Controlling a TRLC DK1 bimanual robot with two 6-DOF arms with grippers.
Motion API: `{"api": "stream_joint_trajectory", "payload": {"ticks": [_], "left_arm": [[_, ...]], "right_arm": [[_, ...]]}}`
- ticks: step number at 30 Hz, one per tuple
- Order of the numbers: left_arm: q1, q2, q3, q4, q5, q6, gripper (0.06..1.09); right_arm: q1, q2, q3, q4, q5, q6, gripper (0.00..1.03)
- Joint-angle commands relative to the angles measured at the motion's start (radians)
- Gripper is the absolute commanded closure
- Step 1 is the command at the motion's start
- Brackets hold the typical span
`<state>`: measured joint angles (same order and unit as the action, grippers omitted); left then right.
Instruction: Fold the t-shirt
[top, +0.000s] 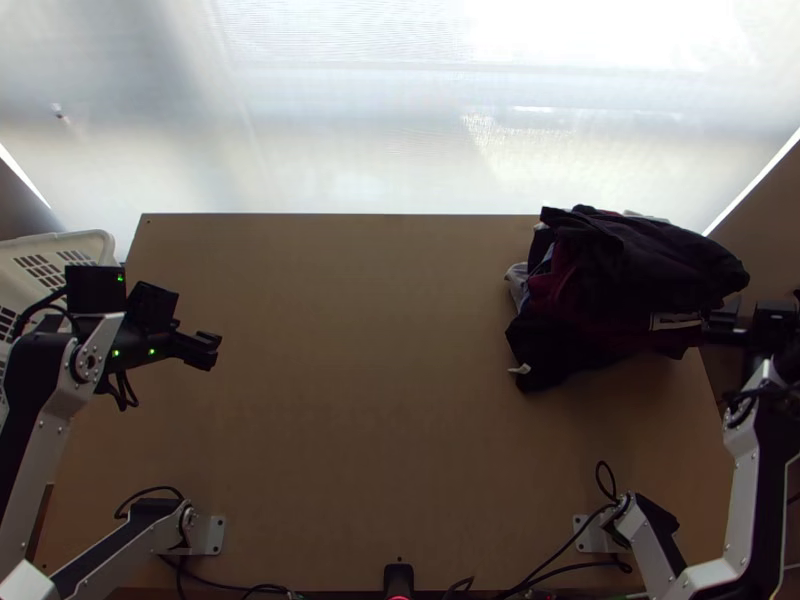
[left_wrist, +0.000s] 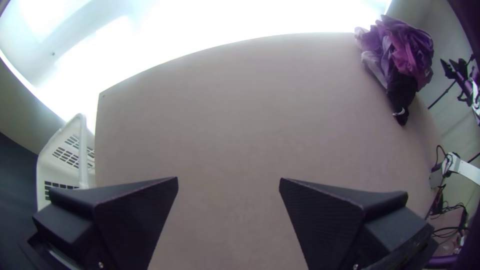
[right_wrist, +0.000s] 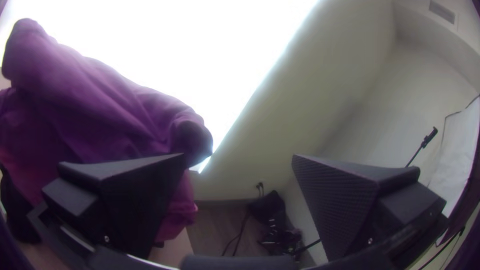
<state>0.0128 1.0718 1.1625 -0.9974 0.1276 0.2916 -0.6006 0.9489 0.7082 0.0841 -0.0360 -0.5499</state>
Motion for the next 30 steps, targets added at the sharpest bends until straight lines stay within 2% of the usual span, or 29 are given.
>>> {"api": "stream_joint_trajectory", "payload": {"ticks": [1, 4, 6, 9, 12, 17, 23, 30], "left_arm": [[-0.048, -0.139, -0.096, 0.068, -0.103, -0.003, 0.10], [-0.054, -0.222, -0.106, 0.105, -0.106, -0.074, 0.10], [-0.060, -0.280, -0.115, 0.125, -0.121, -0.128, 0.11], [-0.076, -0.411, -0.204, 0.200, -0.184, -0.186, 0.11], [-0.076, -0.567, -0.345, 0.312, -0.227, -0.187, 0.10], [-0.073, -0.671, -0.409, 0.296, -0.276, -0.180, 0.10], [-0.054, -0.742, -0.431, 0.301, -0.312, -0.180, 0.10], [-0.036, -0.790, -0.457, 0.304, -0.313, -0.184, 0.10]], "right_arm": [[-0.042, -0.311, -0.059, -0.109, 0.001, -0.090, 0.04], [-0.002, -0.455, -0.064, -0.133, 0.010, -0.087, 0.05], [0.107, -0.535, -0.067, -0.170, 0.065, -0.085, 0.05], [0.321, -0.613, -0.105, -0.184, 0.228, -0.119, 0.05], [0.481, -0.647, -0.202, -0.156, 0.381, -0.151, 0.05], [0.676, -0.676, -0.223, -0.132, 0.593, -0.163, 0.05], [0.777, -0.587, -0.243, 0.121, 0.611, -0.249, 0.05], [0.799, -0.265, -0.199, 0.376, 0.610, -0.216, 0.05]]}}
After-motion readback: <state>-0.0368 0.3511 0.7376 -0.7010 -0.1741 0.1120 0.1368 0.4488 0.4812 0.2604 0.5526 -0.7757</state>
